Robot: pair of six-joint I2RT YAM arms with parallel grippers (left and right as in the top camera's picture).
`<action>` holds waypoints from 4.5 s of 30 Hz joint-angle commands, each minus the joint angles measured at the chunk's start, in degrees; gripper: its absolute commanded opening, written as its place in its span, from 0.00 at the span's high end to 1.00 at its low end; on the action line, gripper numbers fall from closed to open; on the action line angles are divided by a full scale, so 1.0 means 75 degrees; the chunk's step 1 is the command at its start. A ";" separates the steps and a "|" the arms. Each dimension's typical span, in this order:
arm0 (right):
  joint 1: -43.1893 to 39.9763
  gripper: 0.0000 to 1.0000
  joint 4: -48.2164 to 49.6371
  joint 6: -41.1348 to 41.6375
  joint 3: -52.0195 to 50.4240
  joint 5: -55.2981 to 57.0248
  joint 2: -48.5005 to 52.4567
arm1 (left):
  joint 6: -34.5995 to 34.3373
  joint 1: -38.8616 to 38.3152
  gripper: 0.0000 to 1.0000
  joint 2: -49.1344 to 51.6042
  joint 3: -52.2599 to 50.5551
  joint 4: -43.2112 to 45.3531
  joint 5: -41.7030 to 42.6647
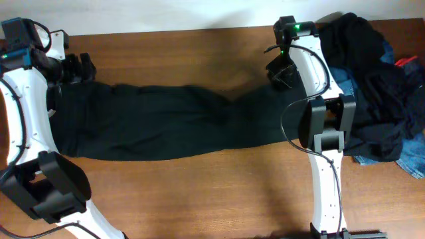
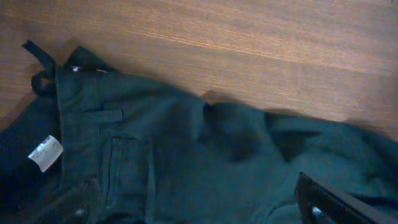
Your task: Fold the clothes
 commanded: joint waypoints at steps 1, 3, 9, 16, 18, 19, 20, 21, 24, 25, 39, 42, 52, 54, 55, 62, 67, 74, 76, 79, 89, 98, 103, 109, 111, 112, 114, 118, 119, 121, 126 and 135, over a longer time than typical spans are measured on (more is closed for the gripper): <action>-0.0064 0.96 -0.0195 -0.0216 0.0035 0.0119 0.0020 | 0.0093 0.0023 0.01 -0.0172 0.0105 -0.0015 0.0090; -0.0064 0.96 -0.0318 -0.0551 0.0137 0.0146 -0.0006 | 0.0093 0.0026 0.00 -0.0172 0.0105 -0.0015 0.0090; -0.0099 0.96 -0.0866 -0.1274 0.0335 0.0213 -0.0565 | 0.0093 0.0026 0.01 -0.0172 0.0105 -0.0020 0.0090; -0.0286 0.96 -0.1498 -0.2075 0.0335 0.0143 -0.1594 | 0.0096 0.0026 0.01 -0.0172 0.0105 -0.0079 0.0087; -0.0323 0.96 -0.1684 -0.2261 0.0335 0.0154 -0.1862 | 0.0096 0.0026 0.01 -0.0172 0.0105 -0.0076 0.0087; -0.0358 0.96 -0.1807 -0.2308 0.0335 0.0154 -0.2022 | 0.0096 0.0026 0.01 -0.0172 0.0105 -0.0076 0.0087; -0.0399 0.96 -0.1868 -0.2381 0.0335 0.0154 -0.2133 | 0.0099 0.0026 0.01 -0.0172 0.0105 -0.0076 0.0087; -0.0420 0.96 -0.1915 -0.2413 0.0335 0.0154 -0.2247 | 0.0099 0.0026 0.01 -0.0172 0.0105 -0.0079 0.0085; -0.0507 0.96 -0.1915 -0.2655 0.0332 -0.0058 -0.2623 | 0.0099 0.0026 0.01 -0.0172 0.0105 -0.0090 0.0085; -0.0507 0.96 -0.1918 -0.2748 0.0332 -0.0050 -0.2713 | 0.0099 0.0026 0.01 -0.0172 0.0105 -0.0099 0.0085; -0.0484 0.96 -0.1856 -0.4800 0.0332 -0.0198 -0.3185 | 0.0137 0.0026 0.01 -0.0172 0.0105 -0.0125 0.0020; -0.0484 0.96 -0.1915 -0.4913 0.0332 -0.0198 -0.3687 | 0.0134 0.0026 0.01 -0.0172 0.0105 -0.0140 0.0023; -0.0399 0.96 -0.1786 -0.5292 -0.1463 -0.0076 -0.4406 | 0.0134 0.0026 0.01 -0.0172 0.0105 -0.0178 0.0023; -0.0399 0.96 -0.1480 -0.5126 -0.2302 -0.0102 -0.4406 | 0.0134 0.0026 0.01 -0.0172 0.0105 -0.0178 0.0023; -0.0399 0.96 -0.1361 -0.5056 -0.2646 -0.0169 -0.4406 | 0.0134 0.0026 0.01 -0.0172 0.0105 -0.0178 0.0023; -0.0586 0.60 -0.0959 -0.4202 -0.4654 -0.0425 -0.4406 | 0.0160 0.0026 0.01 -0.0172 0.0105 -0.0178 0.0020; -0.1169 0.34 -0.0944 -0.4097 -0.4791 -0.0172 -0.4406 | 0.0157 0.0026 0.01 -0.0172 0.0105 -0.0178 -0.0035; -0.1824 0.30 -0.0134 -0.4514 -0.4925 0.0353 -0.4406 | 0.0157 0.0026 0.01 -0.0172 0.0105 -0.0184 -0.0291; -0.1851 0.32 0.0449 -0.4855 -0.5152 0.0289 -0.4406 | 0.0157 0.0026 0.01 -0.0172 0.0105 -0.0187 -0.0291; -0.1851 0.33 0.1480 -0.5342 -0.5668 0.0224 -0.4398 | 0.0157 0.0026 0.01 -0.0172 0.0105 -0.0187 -0.0294; -0.1856 0.34 0.4779 -0.6452 -0.7055 -0.1142 -0.4336 | 0.0157 0.0026 0.01 -0.0172 0.0105 -0.0184 -0.0321; -0.2136 0.46 0.5094 -0.6502 -0.7070 -0.0592 -0.3940 | 0.0157 0.0026 0.01 -0.0172 0.0105 -0.0181 -0.0321; -0.2460 0.46 0.5103 -0.6505 -0.7085 -0.0504 -0.3663 | 0.0157 0.0026 0.01 -0.0172 0.0105 -0.0181 -0.0321; -0.2672 0.46 0.5091 -0.6513 -0.7085 -0.0507 -0.3439 | 0.0157 0.0026 0.01 -0.0172 0.0105 -0.0184 -0.0321; -0.2655 0.49 0.5094 -0.6513 -0.7085 -0.0510 -0.3416 | 0.0157 0.0026 0.01 -0.0172 0.0105 -0.0184 -0.0321; -0.2655 0.54 0.5103 -0.6513 -0.7085 -0.0510 -0.3416 | 0.0154 0.0026 0.01 -0.0172 0.0105 -0.0181 -0.0321; -0.2655 0.76 0.5100 -0.6510 -0.7082 -0.0510 -0.3418 | 0.0157 0.0026 0.01 -0.0172 0.0105 -0.0181 -0.0321; -0.2658 0.87 0.5065 -0.6510 -0.7070 -0.0513 -0.3418 | 0.0157 0.0026 0.01 -0.0172 0.0105 -0.0181 -0.0321; -0.2658 0.88 0.5042 -0.6508 -0.7067 -0.0522 -0.3418 | 0.0157 0.0026 0.01 -0.0172 0.0105 -0.0181 -0.0321; -0.2655 0.94 0.5007 -0.6508 -0.7067 -0.0574 -0.3418 | 0.0154 0.0026 0.01 -0.0172 0.0105 -0.0181 -0.0321; -0.2658 0.96 0.4575 -0.6508 -0.6790 -0.0664 -0.3532 | 0.0157 0.0026 0.01 -0.0172 0.0105 -0.0178 -0.0321; -0.2757 0.96 0.2728 -0.6184 -0.4843 -0.0335 -0.4421 | 0.0157 0.0026 0.01 -0.0172 0.0105 -0.0178 -0.0321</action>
